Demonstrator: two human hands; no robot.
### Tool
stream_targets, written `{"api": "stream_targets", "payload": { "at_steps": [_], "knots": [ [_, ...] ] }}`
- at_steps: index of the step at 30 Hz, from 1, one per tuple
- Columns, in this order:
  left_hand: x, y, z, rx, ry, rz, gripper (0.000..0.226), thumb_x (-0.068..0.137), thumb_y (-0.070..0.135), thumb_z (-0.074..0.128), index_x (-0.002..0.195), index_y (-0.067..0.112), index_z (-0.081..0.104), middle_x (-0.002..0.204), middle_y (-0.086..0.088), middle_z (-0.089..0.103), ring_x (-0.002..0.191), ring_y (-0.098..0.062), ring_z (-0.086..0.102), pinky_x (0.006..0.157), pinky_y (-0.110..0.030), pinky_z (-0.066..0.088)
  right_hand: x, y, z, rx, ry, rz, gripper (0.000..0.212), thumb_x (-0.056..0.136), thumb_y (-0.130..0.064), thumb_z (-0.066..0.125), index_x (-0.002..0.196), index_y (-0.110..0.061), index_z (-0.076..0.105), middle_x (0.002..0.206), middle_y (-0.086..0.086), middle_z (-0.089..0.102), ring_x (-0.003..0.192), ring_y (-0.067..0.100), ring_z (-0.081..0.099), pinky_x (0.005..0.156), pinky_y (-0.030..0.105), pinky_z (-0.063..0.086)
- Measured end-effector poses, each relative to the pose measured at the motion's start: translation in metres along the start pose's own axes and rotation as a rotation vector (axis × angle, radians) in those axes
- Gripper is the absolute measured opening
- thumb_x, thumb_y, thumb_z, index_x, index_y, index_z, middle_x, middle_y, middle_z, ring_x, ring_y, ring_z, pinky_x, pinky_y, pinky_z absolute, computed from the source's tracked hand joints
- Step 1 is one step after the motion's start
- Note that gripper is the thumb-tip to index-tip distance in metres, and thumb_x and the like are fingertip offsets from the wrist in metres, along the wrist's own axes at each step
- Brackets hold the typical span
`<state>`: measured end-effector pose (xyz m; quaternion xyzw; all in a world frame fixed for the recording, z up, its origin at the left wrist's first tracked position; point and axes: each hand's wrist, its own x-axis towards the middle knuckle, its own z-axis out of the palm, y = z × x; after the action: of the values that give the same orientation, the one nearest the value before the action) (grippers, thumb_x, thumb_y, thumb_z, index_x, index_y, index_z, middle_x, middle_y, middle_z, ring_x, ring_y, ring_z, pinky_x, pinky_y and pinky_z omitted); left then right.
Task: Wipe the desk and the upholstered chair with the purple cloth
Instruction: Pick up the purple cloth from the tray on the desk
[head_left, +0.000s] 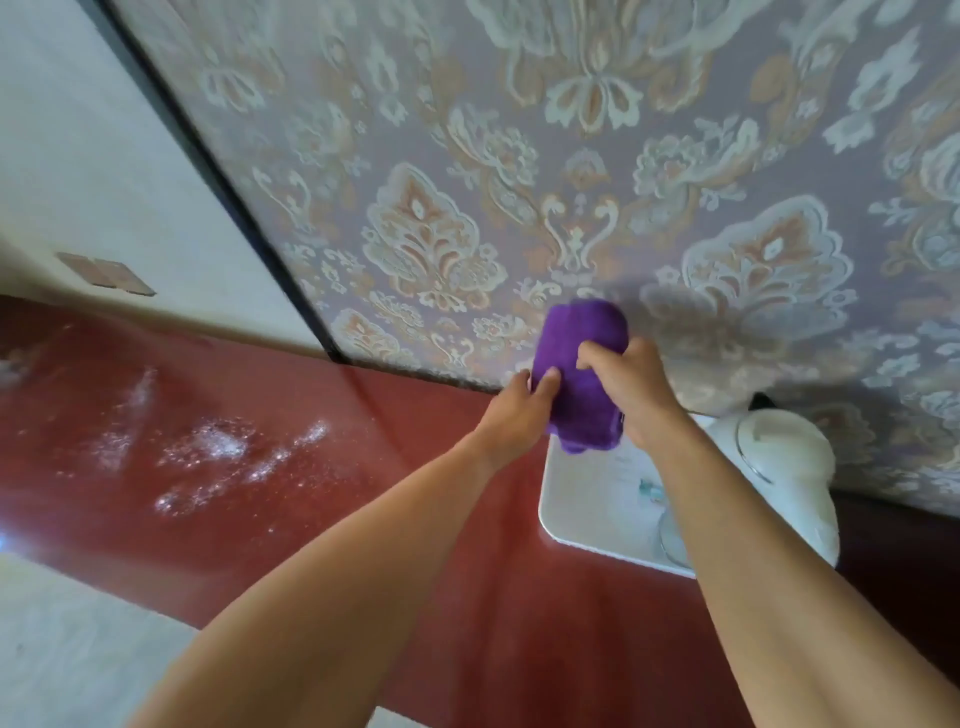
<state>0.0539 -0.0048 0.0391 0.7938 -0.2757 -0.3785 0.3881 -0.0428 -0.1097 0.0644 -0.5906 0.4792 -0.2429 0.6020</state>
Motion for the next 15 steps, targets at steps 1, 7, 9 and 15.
{"api": "stream_targets", "payload": {
  "at_steps": [1, 7, 9, 15],
  "knots": [
    [-0.010, 0.015, -0.024, -0.140, 0.020, 0.016, 0.059, 0.091, 0.067, 0.044, 0.115, 0.018, 0.064, 0.113, -0.001, 0.072, 0.106, -0.020, 0.068, 0.086, -0.031, 0.049, -0.010, -0.032, 0.008, 0.083, -0.049, -0.053, 0.015, 0.058, -0.023, 0.069, 0.070, -0.014, 0.067, 0.056, -0.006, 0.063, 0.061, 0.022, 0.060, 0.058, 0.032, 0.050],
    [-0.090, 0.080, -0.216, -0.621, 0.222, 0.216, 0.055, 0.069, 0.076, 0.067, 0.098, 0.031, 0.081, 0.108, -0.002, 0.078, 0.102, -0.023, 0.074, 0.091, -0.043, 0.058, -0.090, -0.211, 0.087, 0.291, -0.472, -0.274, 0.022, 0.070, -0.012, 0.072, 0.091, -0.019, 0.071, 0.080, 0.004, 0.073, 0.075, 0.026, 0.073, 0.063, 0.038, 0.059],
    [-0.124, 0.086, -0.285, -0.652, 0.286, 0.282, 0.055, 0.069, 0.067, 0.074, 0.097, 0.020, 0.081, 0.107, -0.010, 0.077, 0.100, -0.027, 0.074, 0.087, -0.041, 0.060, -0.124, -0.255, 0.129, 0.254, -0.605, -0.343, 0.022, 0.078, -0.007, 0.071, 0.099, -0.016, 0.071, 0.081, 0.004, 0.076, 0.073, 0.023, 0.075, 0.059, 0.033, 0.059],
    [-0.239, 0.026, -0.460, -0.541, 0.545, 0.434, 0.048, 0.083, 0.058, 0.061, 0.112, 0.023, 0.072, 0.114, -0.008, 0.075, 0.109, -0.028, 0.070, 0.101, -0.050, 0.053, -0.234, -0.322, 0.295, 0.168, -0.842, -0.503, 0.026, 0.087, -0.001, 0.071, 0.111, -0.011, 0.070, 0.099, 0.013, 0.078, 0.088, 0.030, 0.077, 0.072, 0.038, 0.063]
  ]
}}
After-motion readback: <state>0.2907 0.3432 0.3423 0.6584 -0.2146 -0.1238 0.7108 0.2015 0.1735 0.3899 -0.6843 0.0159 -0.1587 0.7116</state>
